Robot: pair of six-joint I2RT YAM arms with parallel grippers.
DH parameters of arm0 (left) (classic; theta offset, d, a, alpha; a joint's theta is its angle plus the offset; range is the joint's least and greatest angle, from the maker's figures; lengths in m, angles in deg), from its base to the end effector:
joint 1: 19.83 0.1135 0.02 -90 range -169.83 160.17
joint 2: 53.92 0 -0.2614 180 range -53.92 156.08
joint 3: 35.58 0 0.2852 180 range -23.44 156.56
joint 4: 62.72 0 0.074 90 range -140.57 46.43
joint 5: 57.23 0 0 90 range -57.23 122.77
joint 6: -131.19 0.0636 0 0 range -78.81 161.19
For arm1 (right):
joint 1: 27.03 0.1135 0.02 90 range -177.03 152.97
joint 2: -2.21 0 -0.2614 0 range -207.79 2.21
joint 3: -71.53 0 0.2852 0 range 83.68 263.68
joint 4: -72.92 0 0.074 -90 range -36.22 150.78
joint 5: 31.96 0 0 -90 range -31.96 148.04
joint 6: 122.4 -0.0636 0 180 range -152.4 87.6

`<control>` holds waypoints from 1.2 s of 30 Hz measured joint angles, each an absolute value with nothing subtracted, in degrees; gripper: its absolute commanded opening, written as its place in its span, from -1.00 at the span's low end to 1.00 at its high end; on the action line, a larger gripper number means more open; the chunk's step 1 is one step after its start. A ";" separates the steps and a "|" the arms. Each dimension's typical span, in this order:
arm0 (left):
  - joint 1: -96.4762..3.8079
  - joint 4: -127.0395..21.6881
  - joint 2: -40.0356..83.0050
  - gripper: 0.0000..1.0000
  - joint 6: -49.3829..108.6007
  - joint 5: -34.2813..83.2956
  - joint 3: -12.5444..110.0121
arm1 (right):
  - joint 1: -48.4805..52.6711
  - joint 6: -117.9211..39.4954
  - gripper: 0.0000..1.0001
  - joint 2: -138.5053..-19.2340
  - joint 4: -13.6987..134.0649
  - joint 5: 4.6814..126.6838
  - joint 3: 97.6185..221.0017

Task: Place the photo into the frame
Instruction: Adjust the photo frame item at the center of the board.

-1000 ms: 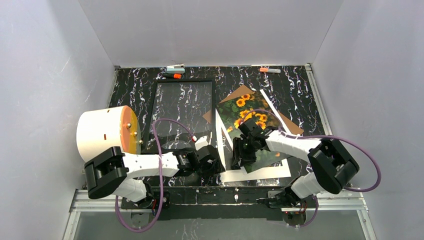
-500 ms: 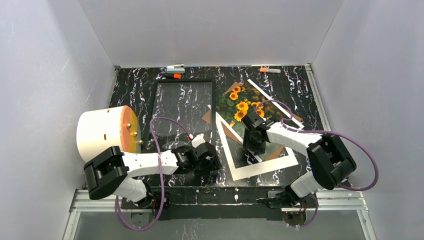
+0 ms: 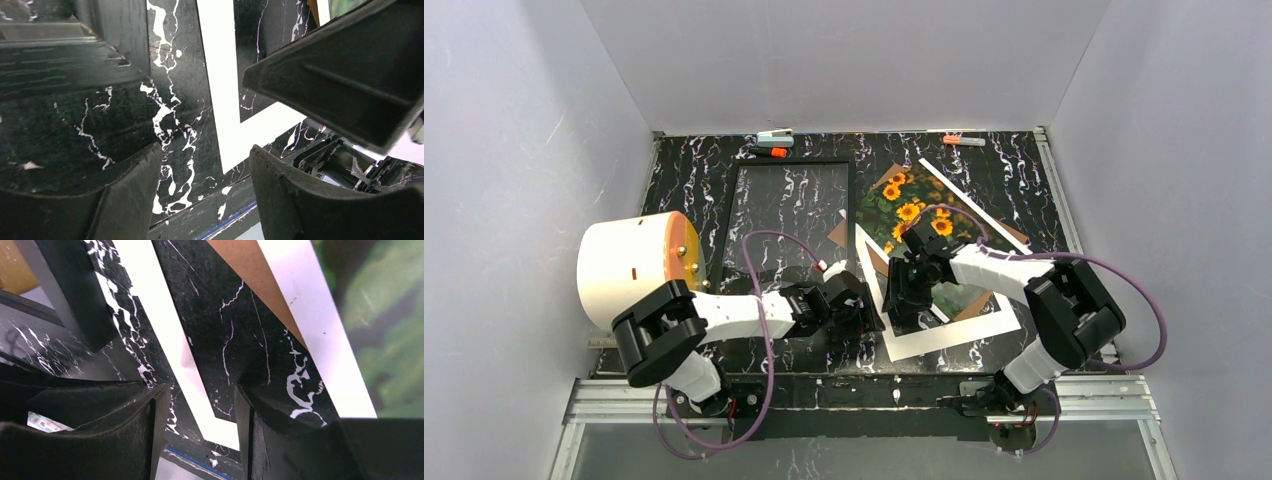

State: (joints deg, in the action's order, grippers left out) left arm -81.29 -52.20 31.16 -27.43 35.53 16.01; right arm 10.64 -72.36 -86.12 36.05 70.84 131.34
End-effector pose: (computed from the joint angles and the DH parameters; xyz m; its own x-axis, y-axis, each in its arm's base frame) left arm 0.1624 -0.2923 0.1210 -0.9227 -0.2502 -0.2933 0.0047 0.7534 -0.6575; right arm 0.2444 0.2065 0.1150 -0.9812 0.0337 -0.1898 -0.0506 0.9053 0.4218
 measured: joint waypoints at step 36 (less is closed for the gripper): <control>-82.31 -54.21 47.40 0.13 -8.85 26.90 41.40 | -25.03 -82.24 0.65 -64.88 13.51 50.05 128.95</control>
State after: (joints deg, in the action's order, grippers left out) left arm -82.31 -54.21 47.40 -8.85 26.90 41.40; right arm -25.03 -82.24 -64.88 13.51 50.05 128.95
